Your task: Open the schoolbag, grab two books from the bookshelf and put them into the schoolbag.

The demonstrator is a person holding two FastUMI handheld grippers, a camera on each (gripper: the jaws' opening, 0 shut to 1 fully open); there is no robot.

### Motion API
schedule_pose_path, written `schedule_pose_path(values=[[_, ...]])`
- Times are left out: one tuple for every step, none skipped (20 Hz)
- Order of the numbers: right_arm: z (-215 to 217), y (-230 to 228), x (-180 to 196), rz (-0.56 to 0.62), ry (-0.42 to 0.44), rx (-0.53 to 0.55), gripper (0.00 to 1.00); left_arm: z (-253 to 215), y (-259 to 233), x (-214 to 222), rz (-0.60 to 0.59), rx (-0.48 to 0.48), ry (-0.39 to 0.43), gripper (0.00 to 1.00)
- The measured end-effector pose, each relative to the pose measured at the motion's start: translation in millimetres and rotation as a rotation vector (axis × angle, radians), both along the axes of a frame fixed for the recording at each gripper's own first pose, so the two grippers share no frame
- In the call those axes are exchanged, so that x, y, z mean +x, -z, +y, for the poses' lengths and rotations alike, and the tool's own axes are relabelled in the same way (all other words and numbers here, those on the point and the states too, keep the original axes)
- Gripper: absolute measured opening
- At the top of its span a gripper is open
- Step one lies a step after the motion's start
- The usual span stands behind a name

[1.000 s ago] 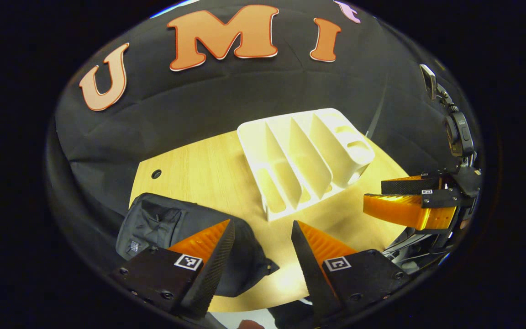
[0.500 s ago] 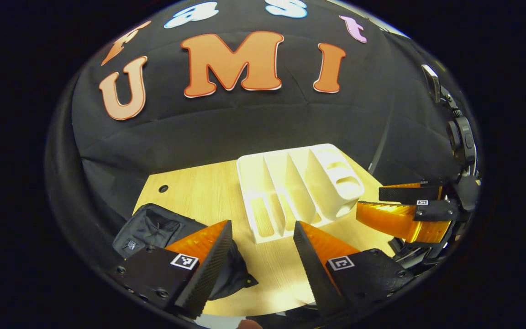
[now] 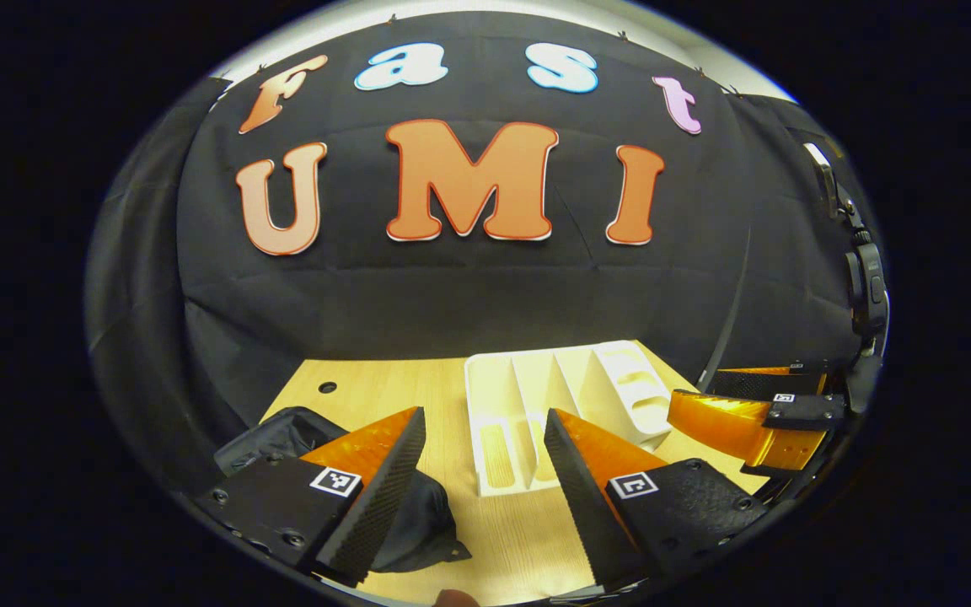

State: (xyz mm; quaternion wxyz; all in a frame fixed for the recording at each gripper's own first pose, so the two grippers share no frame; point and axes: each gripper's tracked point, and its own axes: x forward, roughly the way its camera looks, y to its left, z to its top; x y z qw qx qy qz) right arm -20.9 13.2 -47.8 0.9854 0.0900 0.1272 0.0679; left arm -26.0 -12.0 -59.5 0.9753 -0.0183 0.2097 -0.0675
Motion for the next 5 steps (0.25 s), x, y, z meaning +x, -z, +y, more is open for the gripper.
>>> schedule_pose_path(values=[[-1,-6,0,-0.029,0.009,0.000,0.98,0,-5,0,-0.022,-0.004,-0.009,0.92],[-2,-10,0,-0.049,0.023,-0.002,0.98,1,-8,0,-0.042,-0.008,-0.019,0.92],[-4,-13,1,-0.073,0.029,-0.002,0.98,2,-12,0,-0.064,-0.014,-0.027,0.92],[-5,-16,2,-0.092,0.034,-0.003,0.98,3,-15,-1,-0.081,-0.021,-0.034,0.92],[-4,-19,8,-0.107,0.035,-0.007,0.98,5,-17,-2,-0.100,-0.025,-0.042,0.91]])
